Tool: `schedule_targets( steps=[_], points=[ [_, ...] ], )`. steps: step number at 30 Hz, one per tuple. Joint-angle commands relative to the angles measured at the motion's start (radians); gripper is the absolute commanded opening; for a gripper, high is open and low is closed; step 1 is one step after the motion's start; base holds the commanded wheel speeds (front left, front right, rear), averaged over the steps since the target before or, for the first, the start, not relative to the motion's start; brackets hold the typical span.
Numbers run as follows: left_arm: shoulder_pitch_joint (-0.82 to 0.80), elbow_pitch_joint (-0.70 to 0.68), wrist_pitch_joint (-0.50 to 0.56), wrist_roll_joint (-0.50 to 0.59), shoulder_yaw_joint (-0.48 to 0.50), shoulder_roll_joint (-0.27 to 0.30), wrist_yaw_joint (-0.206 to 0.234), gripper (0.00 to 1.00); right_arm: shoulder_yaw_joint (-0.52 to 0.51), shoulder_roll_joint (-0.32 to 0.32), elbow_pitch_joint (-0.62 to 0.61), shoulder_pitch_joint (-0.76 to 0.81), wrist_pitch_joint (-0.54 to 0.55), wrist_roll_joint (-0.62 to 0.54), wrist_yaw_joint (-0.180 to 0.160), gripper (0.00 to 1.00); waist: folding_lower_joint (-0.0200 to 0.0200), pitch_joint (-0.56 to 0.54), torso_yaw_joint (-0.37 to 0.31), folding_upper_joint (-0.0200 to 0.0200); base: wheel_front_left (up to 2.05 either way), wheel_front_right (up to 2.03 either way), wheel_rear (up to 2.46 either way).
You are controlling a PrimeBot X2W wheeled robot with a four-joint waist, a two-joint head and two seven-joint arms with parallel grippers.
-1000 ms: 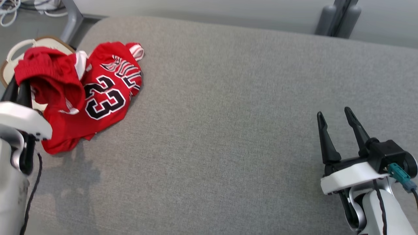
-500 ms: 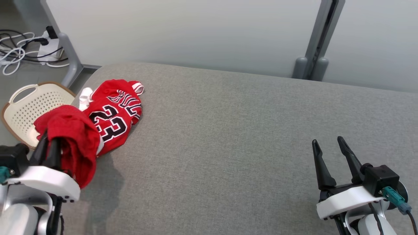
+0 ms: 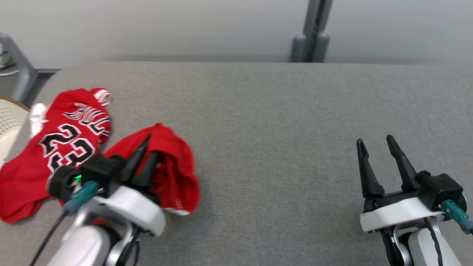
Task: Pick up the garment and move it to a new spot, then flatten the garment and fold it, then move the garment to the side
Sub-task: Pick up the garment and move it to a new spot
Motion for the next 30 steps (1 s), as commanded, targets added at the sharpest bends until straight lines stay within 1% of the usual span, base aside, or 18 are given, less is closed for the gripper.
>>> schedule_targets(
  steps=[1, 8, 12, 17, 20, 23, 24, 25, 26, 30],
  points=[
    [-0.032, 0.008, 0.004, 0.008, -0.014, -0.011, -0.012, 0.0, -0.005, -0.005, -0.005, -0.016, -0.006, 0.004, 0.0, 1.0, 0.0, 0.059, -0.061, 0.0, 0.0, 0.0, 0.0],
    [-0.226, 0.105, 0.026, 0.039, -0.148, -0.118, -0.104, 0.0, 0.001, -0.005, -0.033, -0.063, -0.006, 0.04, 0.0, 1.0, 0.0, 0.172, -0.204, 0.0, 0.0, 0.0, 0.0],
    [-0.332, 0.147, 0.025, 0.054, -0.202, -0.183, -0.144, 0.0, 0.009, -0.005, -0.041, -0.079, -0.006, 0.061, 0.0, 1.0, 0.0, 0.22, -0.287, 0.0, 0.0, 0.0, 0.0],
    [-0.449, 0.192, 0.038, 0.078, -0.256, -0.245, -0.183, 0.0, 0.004, -0.004, -0.057, -0.088, -0.006, 0.095, 0.0, 1.0, 0.0, 0.282, -0.383, 0.0, 0.0, 0.0, 0.0],
    [-0.467, 0.232, 0.057, 0.071, -0.277, -0.258, -0.194, 0.0, 0.002, -0.003, -0.066, -0.09, -0.006, 0.11, 0.0, 1.0, 0.0, 0.31, -0.405, 0.0, 0.0, 0.0, 0.0],
    [-0.471, 0.279, 0.072, 0.064, -0.298, -0.263, -0.208, 0.0, 0.0, -0.004, -0.071, -0.095, -0.006, 0.12, 0.0, 1.0, 0.0, 0.331, -0.412, 0.0, 0.0, 0.0, 0.0],
    [-0.468, 0.295, 0.077, 0.059, -0.306, -0.264, -0.213, 0.15, -0.002, -0.004, -0.072, -0.096, -0.006, 0.122, 0.0, 1.0, 0.0, 0.335, -0.41, 0.0, 0.0, 0.0, 0.0],
    [-0.467, 0.307, 0.075, 0.059, -0.312, -0.264, -0.217, 0.47, -0.003, -0.004, -0.071, -0.097, -0.006, 0.124, 0.0, 1.0, 0.0, 0.338, -0.408, 0.0, 0.0, 0.0, 0.0],
    [-0.468, 0.316, 0.068, 0.061, -0.317, -0.265, -0.219, 1.0, -0.003, -0.004, -0.07, -0.098, -0.006, 0.126, 0.0, 1.0, 0.0, 0.34, -0.403, 0.0, 0.0, 0.0, 0.0],
    [-0.458, 0.34, 0.051, 0.047, -0.34, -0.269, -0.236, 1.0, -0.003, -0.004, -0.06, -0.103, -0.006, 0.118, 0.0, 1.0, 0.0, 0.328, -0.373, 0.0, 0.0, 0.0, 0.0]
  ],
)
